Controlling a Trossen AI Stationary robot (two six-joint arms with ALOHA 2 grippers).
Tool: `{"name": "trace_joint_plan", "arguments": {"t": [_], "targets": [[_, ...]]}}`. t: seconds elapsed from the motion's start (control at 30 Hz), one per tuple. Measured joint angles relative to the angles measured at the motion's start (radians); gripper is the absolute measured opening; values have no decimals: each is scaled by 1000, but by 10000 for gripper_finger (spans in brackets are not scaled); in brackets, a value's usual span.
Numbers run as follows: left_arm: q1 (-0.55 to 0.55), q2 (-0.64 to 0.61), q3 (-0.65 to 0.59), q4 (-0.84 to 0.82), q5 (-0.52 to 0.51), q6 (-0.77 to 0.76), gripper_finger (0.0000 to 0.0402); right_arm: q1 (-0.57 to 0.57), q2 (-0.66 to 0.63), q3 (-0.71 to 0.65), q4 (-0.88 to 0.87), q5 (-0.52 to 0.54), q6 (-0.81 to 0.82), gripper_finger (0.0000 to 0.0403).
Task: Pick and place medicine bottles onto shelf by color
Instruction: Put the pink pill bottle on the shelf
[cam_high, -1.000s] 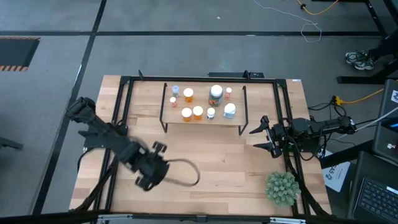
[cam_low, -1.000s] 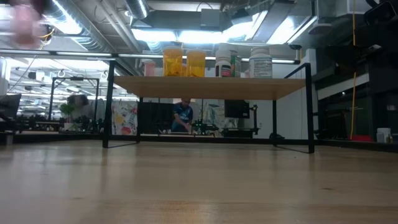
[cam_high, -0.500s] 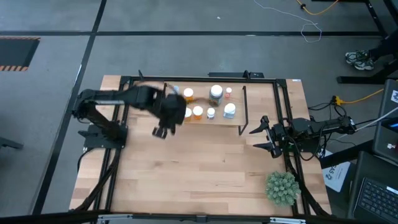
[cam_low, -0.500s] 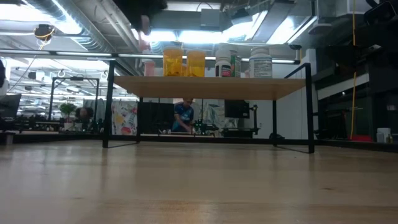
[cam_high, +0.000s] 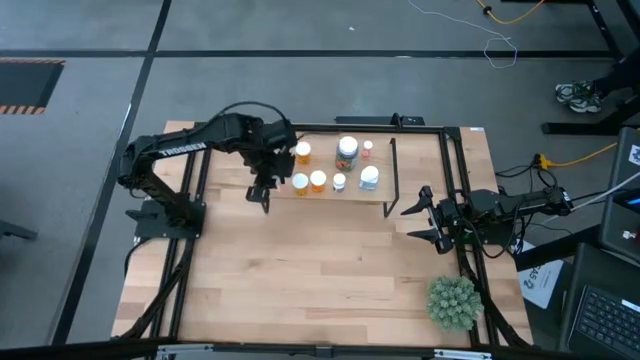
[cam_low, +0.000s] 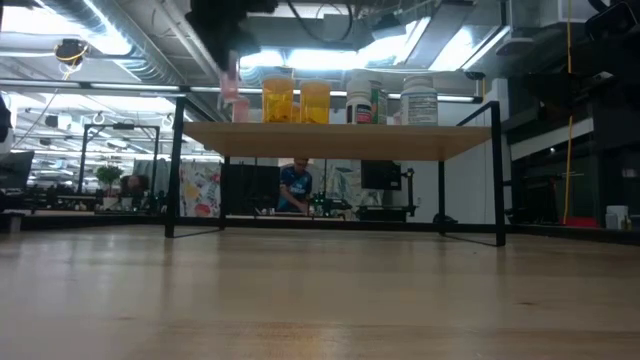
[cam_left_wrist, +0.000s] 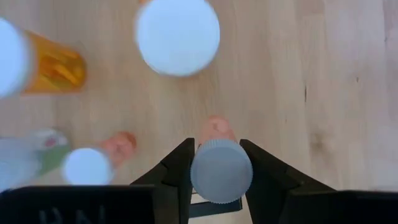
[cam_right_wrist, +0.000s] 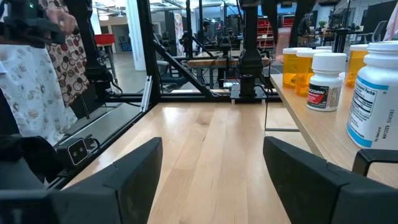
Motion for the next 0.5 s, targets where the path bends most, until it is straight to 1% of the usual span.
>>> {"name": "trace_joint_plan", "arguments": {"t": [0.17,0.4,0.5], "targets": [[-16,4,-58,9,-37,-22,104,0,0,0,0,0,0,282],[-15,3,-99,73,-46,-38,104,0,0,0,0,0,0,282],[-15,3,-102,77,-90,-44,104,0,0,0,0,0,0,282]]}}
